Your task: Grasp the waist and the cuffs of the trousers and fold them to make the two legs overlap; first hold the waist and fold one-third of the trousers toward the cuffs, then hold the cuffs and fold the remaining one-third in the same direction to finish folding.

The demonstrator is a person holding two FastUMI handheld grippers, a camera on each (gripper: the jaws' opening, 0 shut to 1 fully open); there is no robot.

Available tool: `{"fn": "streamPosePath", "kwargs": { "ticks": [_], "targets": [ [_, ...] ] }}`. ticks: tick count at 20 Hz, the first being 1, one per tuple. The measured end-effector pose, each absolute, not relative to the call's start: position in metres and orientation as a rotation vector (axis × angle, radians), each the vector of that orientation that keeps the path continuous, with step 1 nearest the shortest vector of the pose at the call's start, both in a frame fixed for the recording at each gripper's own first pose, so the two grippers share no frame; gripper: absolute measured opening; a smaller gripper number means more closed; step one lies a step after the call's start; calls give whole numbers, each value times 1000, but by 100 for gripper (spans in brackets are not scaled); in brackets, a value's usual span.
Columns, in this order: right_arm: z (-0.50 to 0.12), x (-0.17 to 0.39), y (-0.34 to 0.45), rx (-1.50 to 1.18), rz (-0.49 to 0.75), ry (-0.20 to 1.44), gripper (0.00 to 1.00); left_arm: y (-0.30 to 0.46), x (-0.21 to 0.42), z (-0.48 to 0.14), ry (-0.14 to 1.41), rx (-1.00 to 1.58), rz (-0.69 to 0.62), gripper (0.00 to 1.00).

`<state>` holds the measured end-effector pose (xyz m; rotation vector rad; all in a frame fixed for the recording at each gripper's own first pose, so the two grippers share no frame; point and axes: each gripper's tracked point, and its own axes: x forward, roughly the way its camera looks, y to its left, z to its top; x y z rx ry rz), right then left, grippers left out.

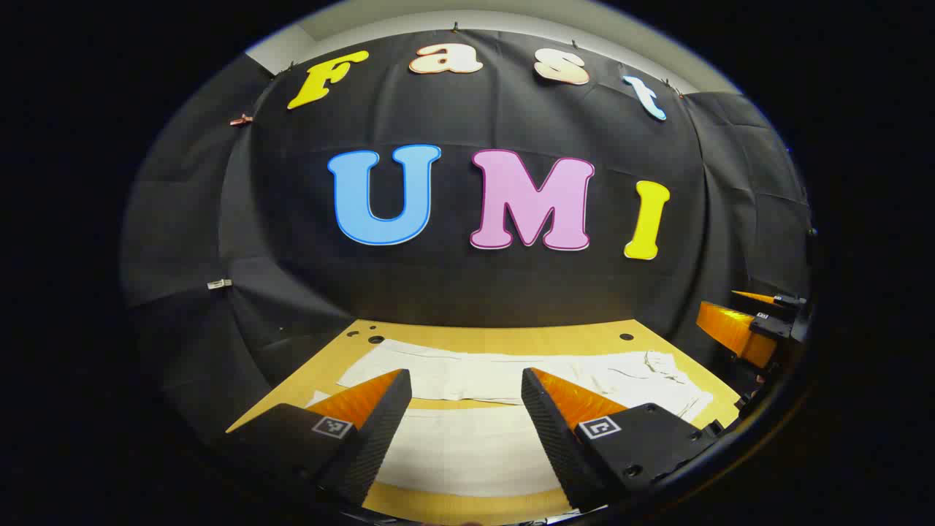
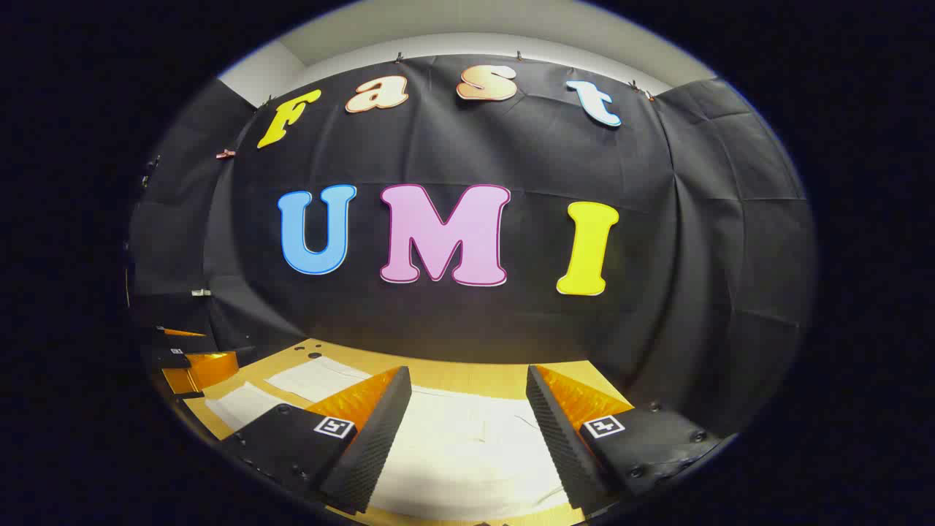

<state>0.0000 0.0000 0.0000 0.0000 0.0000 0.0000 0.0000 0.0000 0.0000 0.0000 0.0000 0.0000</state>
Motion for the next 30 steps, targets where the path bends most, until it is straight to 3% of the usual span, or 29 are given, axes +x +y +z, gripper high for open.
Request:
{"fn": "streamPosePath", "kwargs": {
  "ticks": [10,21,30],
  "targets": [
    [-12,4,-20,29,11,32,98,-30,6,-10,35,-3,-26,96],
    [-33,48,-72,7,13,63,98,-47,31,-12,39,-43,12,96],
    [-87,70,-168,-282,5,212,98,-15,40,-34,82,-5,113,96]
  ]
}}
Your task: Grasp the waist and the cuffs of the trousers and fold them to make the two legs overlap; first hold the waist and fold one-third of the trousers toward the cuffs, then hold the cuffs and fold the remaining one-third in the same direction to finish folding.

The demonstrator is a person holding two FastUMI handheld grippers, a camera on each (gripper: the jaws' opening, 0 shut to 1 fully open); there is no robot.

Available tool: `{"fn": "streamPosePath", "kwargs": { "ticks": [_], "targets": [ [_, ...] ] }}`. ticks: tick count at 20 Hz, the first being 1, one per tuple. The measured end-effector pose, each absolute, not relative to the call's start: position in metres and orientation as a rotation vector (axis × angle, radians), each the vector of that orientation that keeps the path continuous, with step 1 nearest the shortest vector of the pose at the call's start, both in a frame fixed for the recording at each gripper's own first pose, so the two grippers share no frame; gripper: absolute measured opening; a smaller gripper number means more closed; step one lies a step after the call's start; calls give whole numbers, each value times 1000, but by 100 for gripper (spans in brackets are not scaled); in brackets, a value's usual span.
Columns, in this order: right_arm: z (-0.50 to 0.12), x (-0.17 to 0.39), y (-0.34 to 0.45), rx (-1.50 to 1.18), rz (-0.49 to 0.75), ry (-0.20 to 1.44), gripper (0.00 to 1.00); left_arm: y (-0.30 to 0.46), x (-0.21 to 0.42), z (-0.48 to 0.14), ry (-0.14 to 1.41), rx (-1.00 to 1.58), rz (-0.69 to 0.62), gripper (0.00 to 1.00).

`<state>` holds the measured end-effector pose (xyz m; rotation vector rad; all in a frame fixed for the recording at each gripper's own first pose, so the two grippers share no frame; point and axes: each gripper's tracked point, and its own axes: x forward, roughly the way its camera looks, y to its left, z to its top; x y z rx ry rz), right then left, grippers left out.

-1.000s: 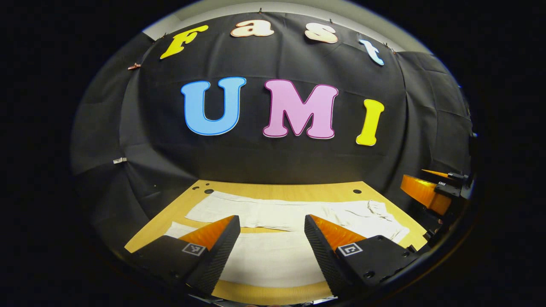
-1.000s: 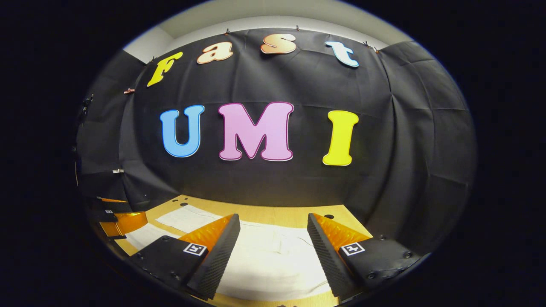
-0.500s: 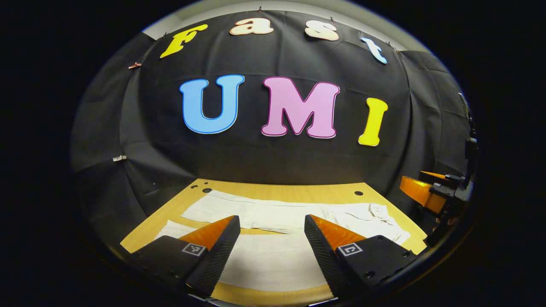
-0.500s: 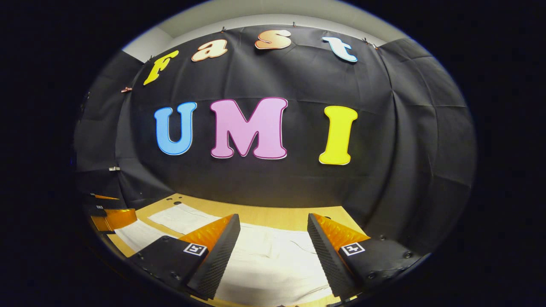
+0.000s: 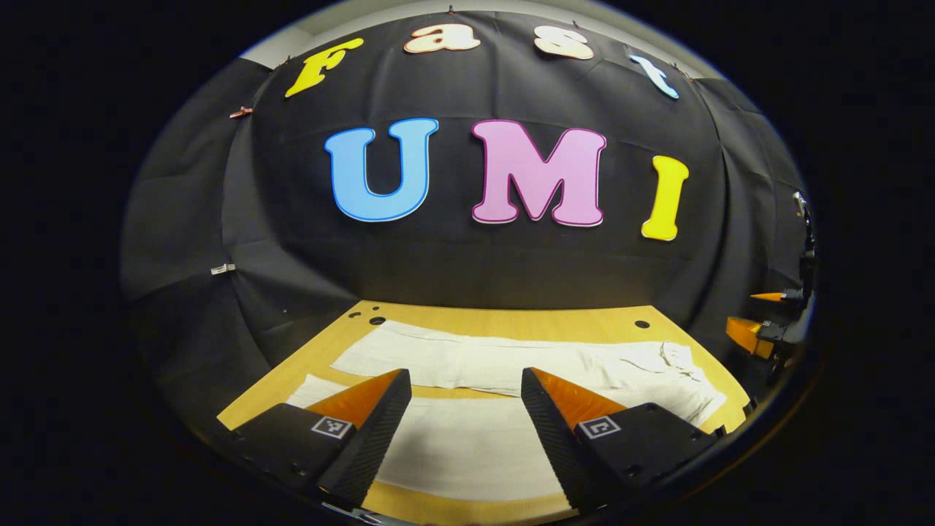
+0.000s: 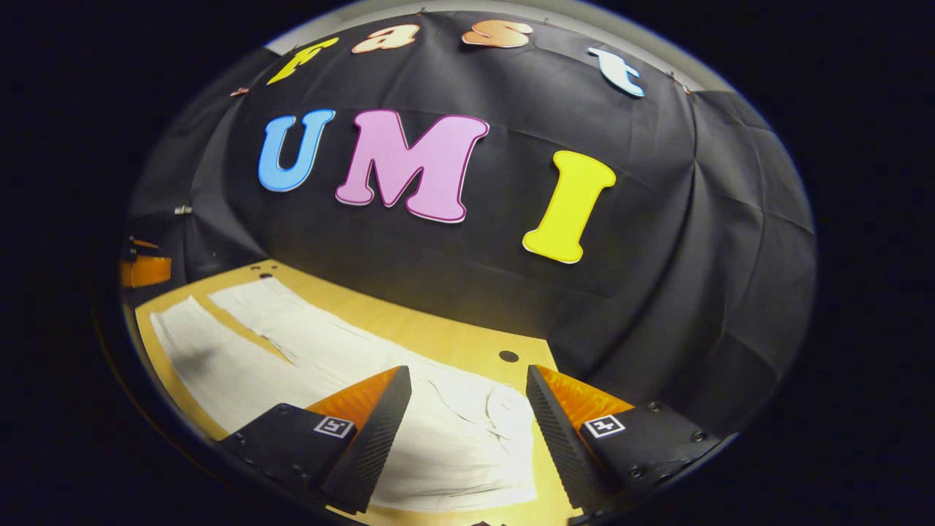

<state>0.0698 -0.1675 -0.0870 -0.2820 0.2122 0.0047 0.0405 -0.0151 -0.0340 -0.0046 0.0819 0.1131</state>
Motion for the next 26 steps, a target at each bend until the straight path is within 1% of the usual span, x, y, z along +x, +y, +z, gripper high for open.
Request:
{"fn": "streamPosePath", "kwargs": {
  "ticks": [3,7,12,16,17,20,23,26],
  "targets": [
    [-111,71,-204,-373,6,277,98,-5,38,-51,126,-5,148,96],
    [-151,60,-231,-562,109,380,98,6,33,-64,158,23,175,96],
    [-207,40,-275,-686,157,537,98,13,27,-87,210,15,203,96],
    [-266,2,-275,-722,328,732,98,17,26,-100,257,-18,231,96],
    [-274,-4,-279,-758,356,755,98,16,25,-107,266,-42,237,96],
    [-287,-17,-285,-871,418,775,98,23,19,-112,282,-96,272,96],
    [-297,-7,-283,-963,443,753,98,30,12,-121,301,-133,310,96],
    [-316,-1,-284,-1048,471,783,98,43,2,-127,321,-126,352,97]
  ]
}}
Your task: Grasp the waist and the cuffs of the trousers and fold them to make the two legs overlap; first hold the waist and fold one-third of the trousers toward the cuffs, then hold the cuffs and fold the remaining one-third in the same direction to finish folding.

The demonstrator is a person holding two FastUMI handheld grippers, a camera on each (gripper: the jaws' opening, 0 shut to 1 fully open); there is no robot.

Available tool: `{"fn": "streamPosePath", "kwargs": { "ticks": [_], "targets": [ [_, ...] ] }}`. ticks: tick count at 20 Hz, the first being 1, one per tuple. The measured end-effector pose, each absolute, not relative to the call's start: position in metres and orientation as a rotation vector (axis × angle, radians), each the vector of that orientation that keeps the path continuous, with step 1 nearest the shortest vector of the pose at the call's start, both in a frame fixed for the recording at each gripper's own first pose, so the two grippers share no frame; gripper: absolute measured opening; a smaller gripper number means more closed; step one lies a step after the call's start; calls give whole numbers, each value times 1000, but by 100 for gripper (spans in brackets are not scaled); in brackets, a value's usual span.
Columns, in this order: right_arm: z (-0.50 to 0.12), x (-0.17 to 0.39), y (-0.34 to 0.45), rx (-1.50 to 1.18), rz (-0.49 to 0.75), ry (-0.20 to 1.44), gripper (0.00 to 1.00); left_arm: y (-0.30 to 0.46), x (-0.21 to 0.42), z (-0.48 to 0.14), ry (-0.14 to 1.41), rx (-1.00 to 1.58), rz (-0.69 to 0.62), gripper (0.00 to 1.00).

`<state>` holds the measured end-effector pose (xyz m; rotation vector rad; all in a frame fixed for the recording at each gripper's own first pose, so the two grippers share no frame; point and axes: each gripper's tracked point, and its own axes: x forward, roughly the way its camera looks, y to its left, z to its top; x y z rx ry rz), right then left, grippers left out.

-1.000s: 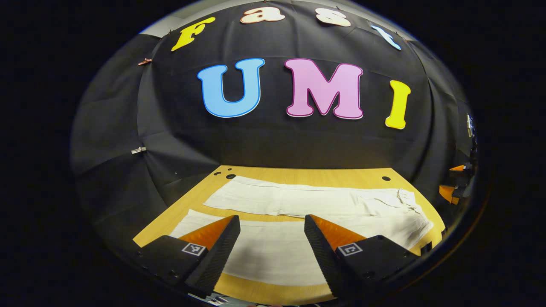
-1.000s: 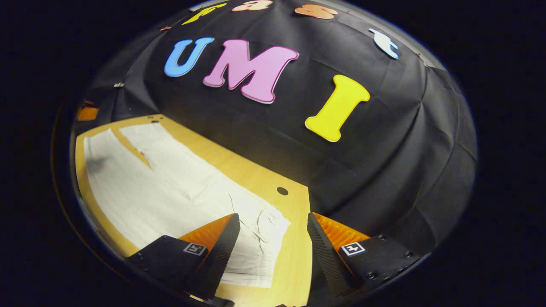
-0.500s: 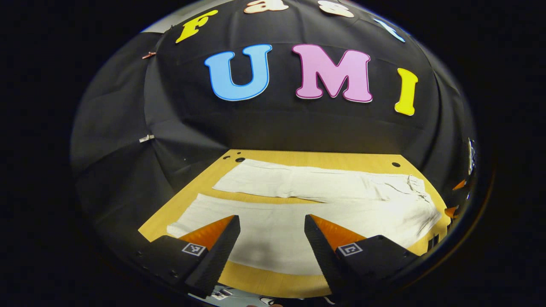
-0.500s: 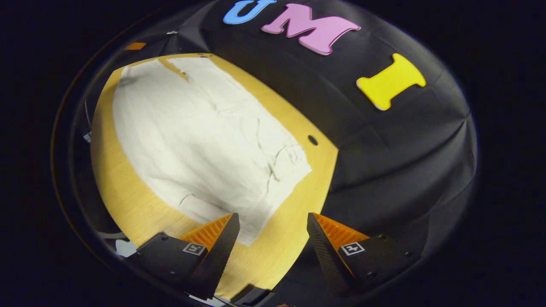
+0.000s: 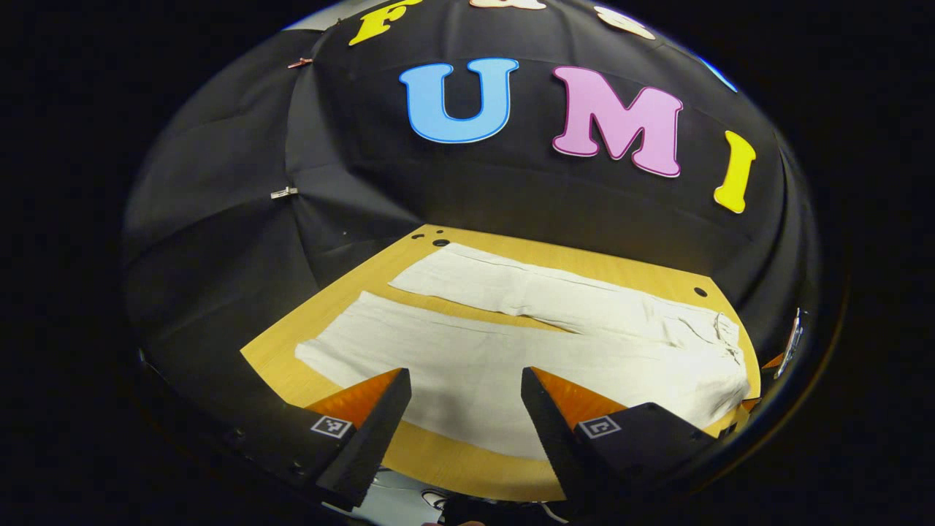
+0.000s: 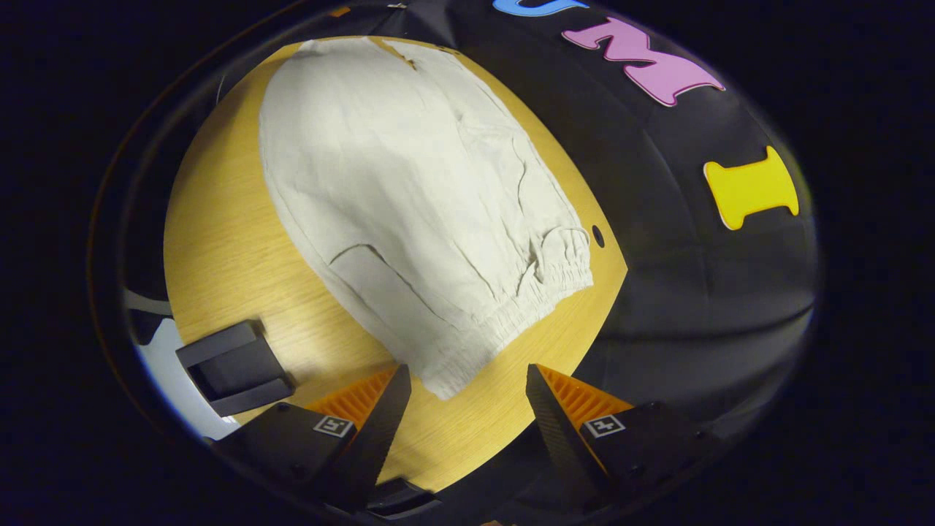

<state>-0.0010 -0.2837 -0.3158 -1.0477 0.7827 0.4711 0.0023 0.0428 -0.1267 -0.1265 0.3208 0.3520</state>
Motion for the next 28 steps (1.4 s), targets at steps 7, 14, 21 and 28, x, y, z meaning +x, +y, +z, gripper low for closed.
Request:
{"fn": "streamPosePath", "kwargs": {
  "ticks": [7,14,21,28],
  "targets": [
    [-318,18,-260,-1368,579,637,94,67,-22,-138,341,-151,435,96],
    [-332,38,-262,-1330,536,713,75,83,-37,-147,356,-143,468,96],
    [-335,37,-258,-1287,561,858,18,112,-48,-179,409,-198,544,97],
    [-343,40,-258,-1209,673,1002,6,235,-52,-216,581,293,528,98]
  ]
}}
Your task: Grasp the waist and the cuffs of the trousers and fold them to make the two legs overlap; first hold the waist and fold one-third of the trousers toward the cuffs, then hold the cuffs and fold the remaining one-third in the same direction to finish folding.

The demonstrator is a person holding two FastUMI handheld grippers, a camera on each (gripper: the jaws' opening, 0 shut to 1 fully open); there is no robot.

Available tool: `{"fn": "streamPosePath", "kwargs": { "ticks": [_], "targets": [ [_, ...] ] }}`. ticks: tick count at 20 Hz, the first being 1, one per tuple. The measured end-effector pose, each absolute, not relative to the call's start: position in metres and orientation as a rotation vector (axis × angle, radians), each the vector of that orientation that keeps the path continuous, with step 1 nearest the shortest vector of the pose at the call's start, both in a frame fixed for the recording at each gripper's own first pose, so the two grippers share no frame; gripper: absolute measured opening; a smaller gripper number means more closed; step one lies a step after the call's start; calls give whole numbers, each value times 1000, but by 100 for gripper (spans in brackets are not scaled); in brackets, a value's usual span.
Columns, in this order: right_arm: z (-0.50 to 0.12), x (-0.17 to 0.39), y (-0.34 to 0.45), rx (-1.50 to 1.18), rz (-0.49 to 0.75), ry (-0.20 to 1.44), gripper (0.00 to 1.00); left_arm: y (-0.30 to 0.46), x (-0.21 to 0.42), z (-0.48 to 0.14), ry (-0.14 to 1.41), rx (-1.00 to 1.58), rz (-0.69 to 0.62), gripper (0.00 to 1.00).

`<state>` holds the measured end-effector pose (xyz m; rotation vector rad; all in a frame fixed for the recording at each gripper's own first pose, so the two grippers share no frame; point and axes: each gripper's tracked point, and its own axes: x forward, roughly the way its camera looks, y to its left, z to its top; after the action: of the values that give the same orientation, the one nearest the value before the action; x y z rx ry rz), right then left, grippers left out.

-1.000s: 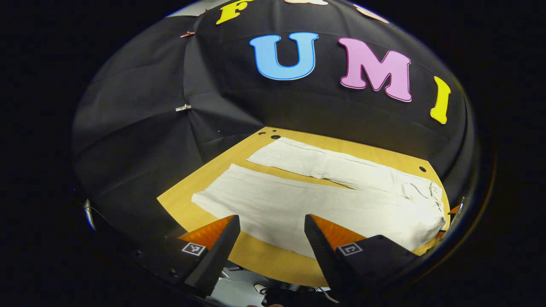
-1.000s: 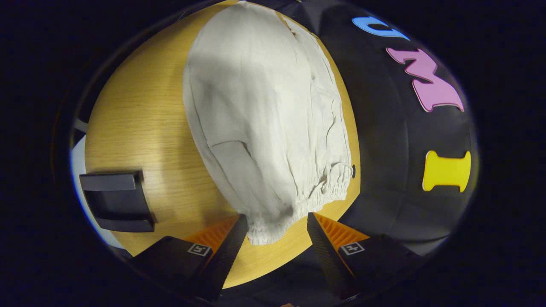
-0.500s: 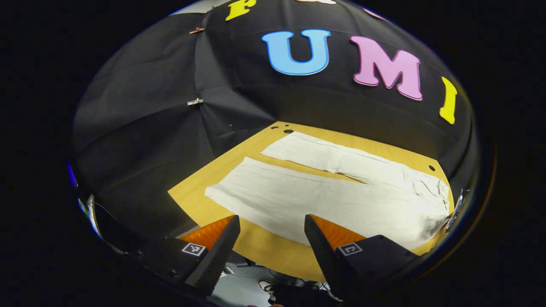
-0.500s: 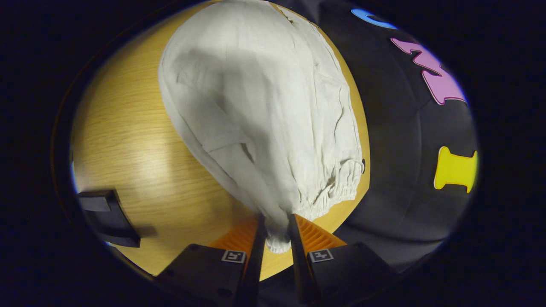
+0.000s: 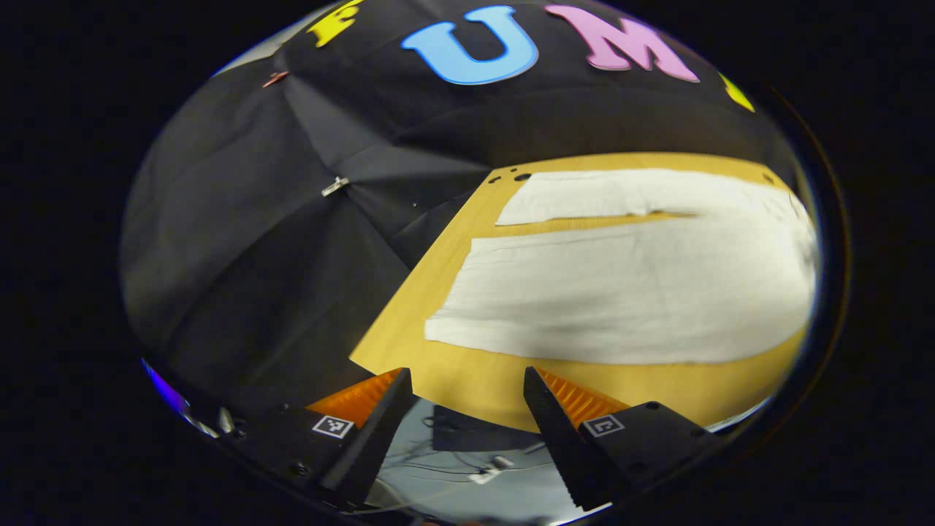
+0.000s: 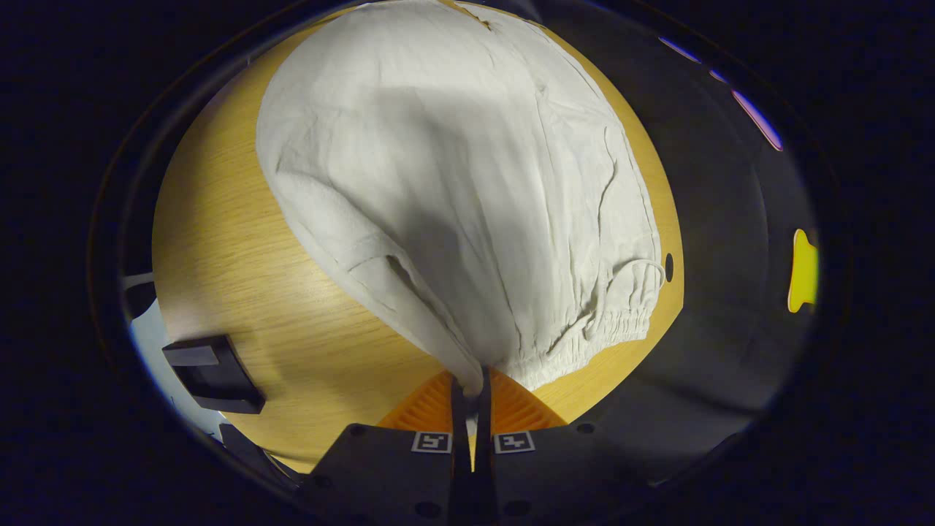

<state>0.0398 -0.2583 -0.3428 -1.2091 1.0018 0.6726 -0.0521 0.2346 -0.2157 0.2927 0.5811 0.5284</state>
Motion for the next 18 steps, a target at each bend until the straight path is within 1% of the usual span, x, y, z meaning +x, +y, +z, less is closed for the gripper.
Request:
{"fn": "streamPosePath", "kwargs": {
  "ticks": [4,7,11,13,14,15,16,18],
  "targets": [
    [-343,39,-258,-1272,656,989,6,281,-47,-228,665,586,401,98],
    [-344,39,-259,-1268,646,1025,6,304,-35,-237,695,821,305,97],
    [-343,40,-259,-1268,644,1087,6,327,-8,-267,730,1013,150,97],
    [-343,39,-259,-1291,633,1092,6,332,7,-269,717,1098,87,97],
    [-343,40,-258,-1301,630,1095,6,335,18,-270,716,1133,31,94],
    [-343,40,-258,-1307,627,1100,6,332,26,-269,721,1166,-32,93],
    [-344,40,-260,-1308,623,1105,6,331,34,-269,732,1200,-108,91],
    [-343,40,-258,-1314,616,1110,6,326,46,-270,763,1249,-280,90]
  ]
}}
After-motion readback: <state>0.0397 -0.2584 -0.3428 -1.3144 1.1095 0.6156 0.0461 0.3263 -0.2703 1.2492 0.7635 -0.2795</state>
